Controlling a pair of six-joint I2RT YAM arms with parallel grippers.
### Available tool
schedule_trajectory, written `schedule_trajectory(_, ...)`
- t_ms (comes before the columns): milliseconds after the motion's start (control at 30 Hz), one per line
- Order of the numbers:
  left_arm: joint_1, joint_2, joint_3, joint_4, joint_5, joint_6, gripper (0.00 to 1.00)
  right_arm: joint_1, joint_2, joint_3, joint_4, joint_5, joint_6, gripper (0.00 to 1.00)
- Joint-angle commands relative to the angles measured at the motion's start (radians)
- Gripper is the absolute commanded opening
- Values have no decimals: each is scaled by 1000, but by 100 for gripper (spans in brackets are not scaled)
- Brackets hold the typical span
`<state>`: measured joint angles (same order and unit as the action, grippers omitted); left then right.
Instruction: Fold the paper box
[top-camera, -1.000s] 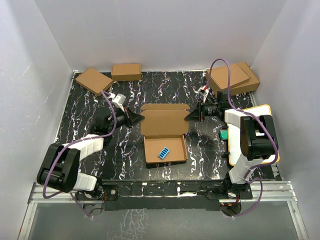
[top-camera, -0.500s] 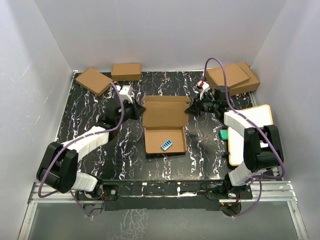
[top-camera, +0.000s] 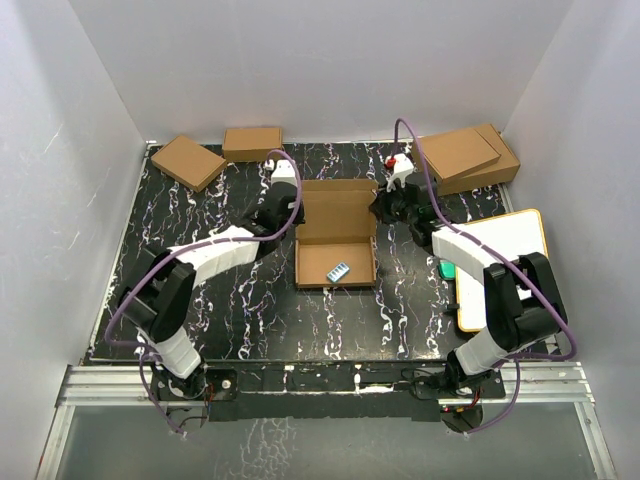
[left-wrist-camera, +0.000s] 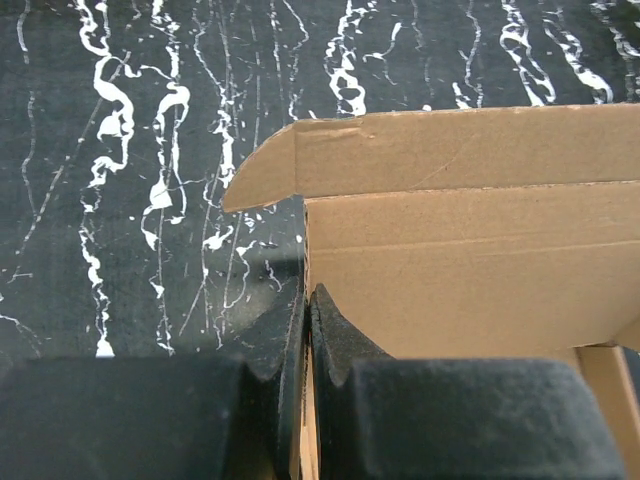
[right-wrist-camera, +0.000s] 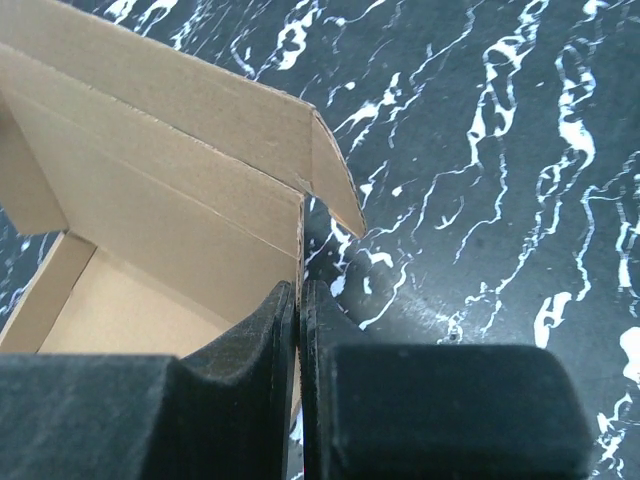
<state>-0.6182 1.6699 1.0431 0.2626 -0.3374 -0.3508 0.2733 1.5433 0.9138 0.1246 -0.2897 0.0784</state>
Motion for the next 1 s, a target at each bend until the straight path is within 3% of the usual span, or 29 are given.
schedule_trajectory(0, -38, 22, 42, 69, -134, 44, 0, 66, -37, 5, 211, 215, 33, 8)
schedule_trajectory(233, -39, 112, 58, 302, -156, 150, 0, 83, 25, -2, 369, 249, 42, 8)
schedule_trajectory(500, -39, 142, -7, 516, -136, 202, 0, 79, 20, -137, 553, 213, 45, 8)
schedule_trajectory(967, -41, 40, -202, 583, -73, 140, 0, 75, 23, -174, 565, 170, 93, 8)
